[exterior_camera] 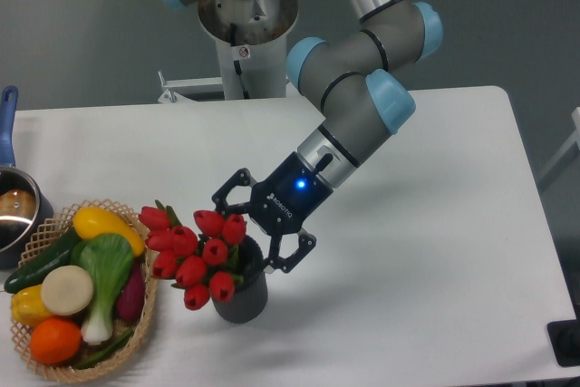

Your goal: Insert the flowers into the vase

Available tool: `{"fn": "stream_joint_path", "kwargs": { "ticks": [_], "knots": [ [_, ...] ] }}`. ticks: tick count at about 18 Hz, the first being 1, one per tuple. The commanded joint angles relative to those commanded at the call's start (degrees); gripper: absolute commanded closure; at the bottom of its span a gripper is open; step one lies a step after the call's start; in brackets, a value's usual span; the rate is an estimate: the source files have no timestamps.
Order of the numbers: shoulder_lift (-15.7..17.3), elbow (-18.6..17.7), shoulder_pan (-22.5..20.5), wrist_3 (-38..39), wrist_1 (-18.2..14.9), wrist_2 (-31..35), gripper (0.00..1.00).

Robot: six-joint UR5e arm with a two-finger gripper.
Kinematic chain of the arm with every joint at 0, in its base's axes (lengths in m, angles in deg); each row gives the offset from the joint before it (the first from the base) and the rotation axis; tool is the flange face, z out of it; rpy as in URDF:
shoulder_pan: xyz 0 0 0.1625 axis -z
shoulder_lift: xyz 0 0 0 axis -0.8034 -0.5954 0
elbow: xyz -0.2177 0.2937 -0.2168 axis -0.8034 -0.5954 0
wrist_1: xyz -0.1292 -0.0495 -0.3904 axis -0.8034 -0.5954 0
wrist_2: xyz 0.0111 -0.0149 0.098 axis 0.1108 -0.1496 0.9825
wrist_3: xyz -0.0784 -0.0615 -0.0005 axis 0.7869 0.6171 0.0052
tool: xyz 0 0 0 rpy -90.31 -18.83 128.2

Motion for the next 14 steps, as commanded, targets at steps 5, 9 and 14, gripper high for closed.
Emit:
{"fn": "stream_joint_path", "kwargs": {
  "ticks": [5, 9, 14],
  "knots": [
    [1.84, -1.23, -2.55, 0.17, 0.00, 2.55, 0.00],
    [3.08, -2.29, -5.18, 0.18, 0.00, 3.26, 0.00],
    [3.35, -1.85, -8.53, 0.09, 0.09, 3.35, 0.00]
  ]
}}
